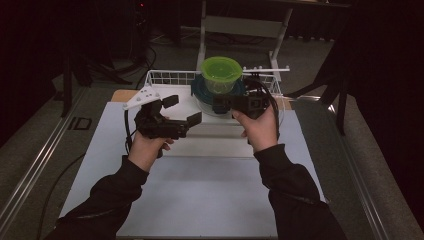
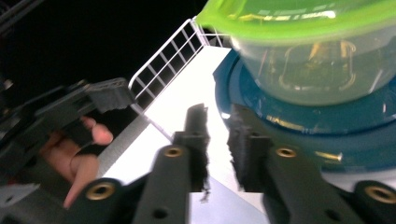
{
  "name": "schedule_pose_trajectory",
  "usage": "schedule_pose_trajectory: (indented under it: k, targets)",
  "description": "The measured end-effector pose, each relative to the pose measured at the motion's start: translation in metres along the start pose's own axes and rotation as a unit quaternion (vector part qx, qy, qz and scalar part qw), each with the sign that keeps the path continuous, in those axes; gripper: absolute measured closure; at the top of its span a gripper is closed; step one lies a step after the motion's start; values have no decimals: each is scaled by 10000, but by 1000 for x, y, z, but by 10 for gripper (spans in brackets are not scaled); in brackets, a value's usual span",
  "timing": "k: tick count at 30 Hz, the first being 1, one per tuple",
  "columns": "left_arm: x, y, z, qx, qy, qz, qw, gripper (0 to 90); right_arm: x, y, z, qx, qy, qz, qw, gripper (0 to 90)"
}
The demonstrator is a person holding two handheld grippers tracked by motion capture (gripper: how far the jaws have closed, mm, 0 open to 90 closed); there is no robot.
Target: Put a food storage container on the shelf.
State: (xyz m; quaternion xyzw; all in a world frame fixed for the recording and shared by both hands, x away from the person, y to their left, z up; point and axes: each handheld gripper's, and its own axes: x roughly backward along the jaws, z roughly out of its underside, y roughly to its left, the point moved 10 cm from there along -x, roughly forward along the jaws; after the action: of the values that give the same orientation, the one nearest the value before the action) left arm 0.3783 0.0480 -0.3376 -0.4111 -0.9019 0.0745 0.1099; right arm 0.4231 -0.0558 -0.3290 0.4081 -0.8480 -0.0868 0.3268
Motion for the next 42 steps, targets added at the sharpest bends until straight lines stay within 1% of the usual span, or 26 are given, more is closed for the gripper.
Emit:
schedule_pose_trajectory:
  k: [1, 2, 3, 4, 5, 6, 7, 9, 10, 11, 12, 13, 14, 15, 16, 17, 18, 21, 22, 23, 27, 28, 30, 32, 36, 42]
  targets:
    - [0, 0, 0, 0, 0, 0, 10000, 0, 0, 0, 0, 0, 0, 0, 10000, 738]
    - [2, -4, 2, -39, -50, 99, 9999, 0, 3, 1, 2, 51, -27, -9, 10000, 703]
    - [2, -7, 3, -63, -66, 168, 9998, 0, 10, 5, 8, 162, -154, -101, 9997, 576]
    - [5, -14, 7, -199, -66, 297, 9993, 0, 14, 7, 11, 217, -192, -111, 9995, 530]
    - [7, -18, 9, -245, -84, 363, 9990, 0, 16, 8, 15, 294, -217, -125, 9993, 494]
    - [8, -20, 11, -285, -65, 372, 9989, 0, 19, 9, 18, 344, -261, -138, 9990, 456]
    - [9, -23, 13, -335, -49, 388, 9987, 0, 21, 9, 21, 371, -285, -146, 9988, 435]
    - [11, -30, 18, -345, -26, 486, 9982, 0, 25, 9, 29, 543, -375, -111, 9978, 355]
    - [12, -33, 20, -342, -16, 506, 9981, 0, 27, 9, 32, 617, -447, -83, 9971, 338]
    - [13, -37, 23, -379, 16, 557, 9977, 0, 28, 9, 35, 651, -448, -83, 9968, 308]
    - [14, -39, 26, -434, 23, 587, 9973, 0, 29, 10, 41, 714, -468, -153, 9962, 262]
    - [14, -39, 26, -434, 23, 587, 9973, 0, 29, 11, 45, 788, -478, -224, 9955, 219]
    - [14, -42, 28, -489, 27, 593, 9970, 0, 29, 11, 45, 788, -478, -224, 9955, 219]
    - [14, -42, 28, -489, 27, 593, 9970, 0, 29, 11, 45, 788, -478, -224, 9955, 219]
    - [16, -46, 34, -557, 87, 613, 9965, 0, 31, 10, 58, 953, -580, -221, 9935, 174]
    - [17, -50, 40, -582, 128, 670, 9960, 0, 31, 10, 63, 1069, -555, -231, 9925, 143]
    - [17, -50, 40, -582, 128, 670, 9960, 0, 32, 10, 68, 1088, -558, -268, 9921, 145]
    - [18, -53, 45, -597, 165, 688, 9957, 0, 33, 9, 72, 1070, -578, -284, 9922, 143]
    - [19, -56, 53, -593, 223, 723, 9954, 0, 33, 9, 77, 1054, -571, -285, 9924, 144]
    - [19, -56, 56, -598, 245, 724, 9953, 0, 33, 4, 87, 1074, -573, -203, 9924, 145]
    - [20, -59, 74, -540, 313, 752, 9952, 0, 33, -3, 107, 984, -610, -258, 9929, 148]
    - [20, -59, 79, -526, 313, 751, 9953, 0, 32, -5, 113, 971, -578, -282, 9932, 148]
    - [21, -61, 89, -508, 340, 775, 9951, 0, 31, -10, 123, 990, -562, -265, 9931, 148]
    - [21, -62, 98, -556, 377, 772, 9948, 0, 30, -15, 133, 1008, -543, -278, 9930, 148]
    - [24, -64, 115, -573, 413, 811, 9942, 0, 31, -25, 153, 979, -542, -300, 9933, 149]
    - [25, -66, 142, -572, 546, 848, 9933, 0, 32, -41, 180, 868, -449, -212, 9950, 150]
